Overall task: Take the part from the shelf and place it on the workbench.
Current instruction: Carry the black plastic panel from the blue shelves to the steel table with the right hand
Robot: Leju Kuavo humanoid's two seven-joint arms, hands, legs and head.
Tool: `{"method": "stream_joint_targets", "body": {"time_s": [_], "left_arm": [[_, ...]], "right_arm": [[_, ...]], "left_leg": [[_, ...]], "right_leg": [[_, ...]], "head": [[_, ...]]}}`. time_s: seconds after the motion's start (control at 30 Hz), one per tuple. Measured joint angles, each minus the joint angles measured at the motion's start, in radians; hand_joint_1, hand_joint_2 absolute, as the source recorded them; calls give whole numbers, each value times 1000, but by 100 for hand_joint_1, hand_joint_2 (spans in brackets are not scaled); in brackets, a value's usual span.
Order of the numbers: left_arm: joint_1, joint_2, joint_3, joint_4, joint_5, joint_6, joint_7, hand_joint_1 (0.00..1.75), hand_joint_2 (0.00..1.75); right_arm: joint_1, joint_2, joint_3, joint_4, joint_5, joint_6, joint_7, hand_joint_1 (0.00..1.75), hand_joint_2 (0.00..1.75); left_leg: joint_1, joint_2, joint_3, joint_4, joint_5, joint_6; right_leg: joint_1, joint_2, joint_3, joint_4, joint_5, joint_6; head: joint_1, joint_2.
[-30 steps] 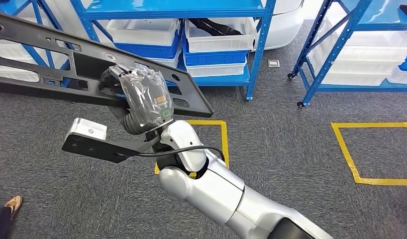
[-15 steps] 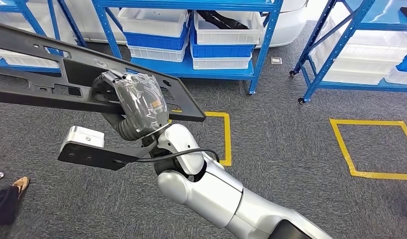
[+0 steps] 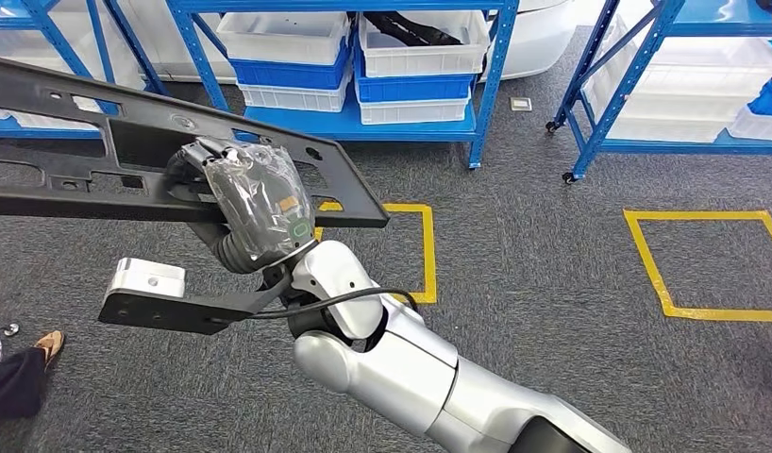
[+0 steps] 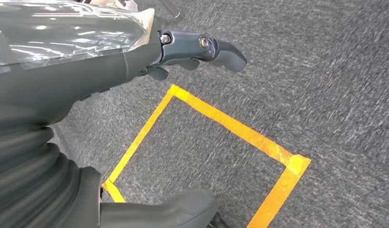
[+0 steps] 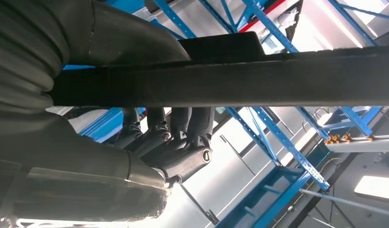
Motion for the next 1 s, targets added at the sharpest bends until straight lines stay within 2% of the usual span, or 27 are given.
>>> {"method": "stream_joint_targets", "body": {"time_s": [0.03, 0.07, 0.1, 0.13, 0.2, 0.27, 0.33, 0.4, 0.43, 0.53, 0.57, 0.6, 0.63, 0.67, 0.73, 0.77, 0.83, 0.9, 0.93, 1.0], "left_arm": [[1, 0, 0, 0, 3, 0, -3, 0, 175], [2, 0, 0, 0, 5, 0, -7, 0, 175], [2, 1, 0, 0, 9, -1, -11, 0, 175], [2, 1, 0, 0, 11, -2, -15, 0, 175], [1, 1, 0, 0, 15, -4, -22, 0, 175], [-2, -1, 0, 0, 15, -10, -29, 0, 175], [-2, -1, 0, 0, 16, -18, -34, 0, 175], [-1, 1, 0, 0, 16, -22, -35, 0, 175], [-1, 2, 0, 0, 16, -23, -35, 0, 175], [-1, 5, 0, 0, 16, -26, -35, 0, 175], [-1, 5, 0, 0, 16, -27, -35, 0, 175], [0, 6, 0, 0, 16, -28, -35, 0, 175], [0, 6, 0, 0, 16, -28, -35, 0, 175], [0, 6, 0, 0, 16, -28, -35, 0, 175], [-1, 4, 0, 0, 16, -28, -35, 0, 175], [-1, 4, 0, 0, 16, -28, -35, 0, 175], [1, 3, 0, 0, 16, -28, -35, 0, 175], [3, 3, 0, 0, 16, -27, -34, 0, 175], [3, 4, 0, 0, 16, -27, -33, 0, 175], [2, 5, 0, 0, 16, -27, -32, 0, 175]], "right_arm": [[0, 0, 1, 1, 7, 0, 6, 175, 175], [0, 0, 2, 1, 13, 0, 12, 175, 175], [0, 0, 2, 2, 20, 1, 18, 175, 175], [0, 0, 2, 3, 27, 2, 23, 175, 175], [-2, 0, 2, 3, 40, 4, 32, 175, 175], [-6, 0, 2, 3, 49, 9, 36, 175, 175], [-7, 0, 1, 3, 58, 16, 38, 175, 175], [-8, 0, 1, 3, 65, 22, 38, 175, 175], [-9, -1, 1, 3, 67, 23, 38, 175, 175], [-8, -2, 1, 3, 68, 25, 38, 175, 175], [-7, -2, 1, 3, 68, 26, 38, 175, 175], [-6, -1, 1, 3, 68, 26, 38, 175, 175], [-5, -1, 1, 3, 69, 28, 38, 175, 175], [-6, -1, 1, 3, 70, 30, 38, 175, 175], [-7, -1, 1, 3, 72, 33, 38, 175, 175], [-7, -1, 1, 3, 74, 34, 39, 175, 175], [-7, -1, 1, 3, 79, 35, 40, 175, 175], [-7, 0, 0, 3, 84, 35, 42, 175, 175], [-8, 0, 0, 3, 86, 35, 42, 175, 175], [-7, 0, -1, 3, 87, 35, 42, 175, 175]], "left_leg": [[1, -1, -26, 57, -21, -4], [2, -2, -38, 86, -23, -7], [4, -1, -30, 75, -7, -9], [7, 3, -6, 30, 24, -11], [9, 27, 61, -100, 81, -14], [6, 44, 86, -166, 99, -7], [0, 34, 76, -169, 103, 11], [-1, 22, 70, -173, 114, 29], [-1, 16, 68, -176, 119, 37], [-2, -5, 53, -177, 130, 52], [-3, -13, 49, -176, 133, 54], [-4, -22, 46, -176, 135, 55], [-5, -31, 45, -176, 137, 54], [-6, -41, 44, -176, 140, 52], [-7, -58, 40, -174, 144, 45], [-7, -64, 36, -174, 147, 39], [-5, -77, 28, -174, 155, 27], [-3, -68, 20, -165, 147, 15], [-2, -53, 8, -136, 126, 10], [0, -22, -41, -21, 59, -2]], "right_leg": [[1, -4, -2, 0, 1, -2], [2, -8, -4, 1, 3, -4], [2, -12, -5, 2, 3, -4], [2, -17, -6, 4, 3, -4], [6, -24, -9, 14, 0, 0], [15, -32, -18, 23, -1, 9], [19, -44, -24, 24, 2, 18], [16, -40, -37, 45, -14, 23], [14, -31, -52, 76, -33, 22], [12, -3, -136, 273, -122, 15], [12, 0, -153, 319, -137, 16], [13, 3, -149, 322, -134, 20], [13, 6, -123, 279, -116, 24], [14, 17, -83, 208, -90, 27], [15, 48, -11, 71, -49, 25], [16, 59, 4, 36, -40, 21], [18, 57, 9, 21, -35, 15], [10, 42, 11, 15, -26, 4], [5, 33, 13, 12, -23, -3], [4, 13, 13, 10, -20, -10]], "head": [[0, 0], [0, 0], [0, 0], [0, 0], [-1, 0], [-1, 0], [1, 0], [2, 0], [2, 0], [4, 0], [4, 0], [4, 0], [4, 0], [4, 0], [4, 0], [3, 0], [3, 0], [3, 0], [2, 0], [0, 0]]}}
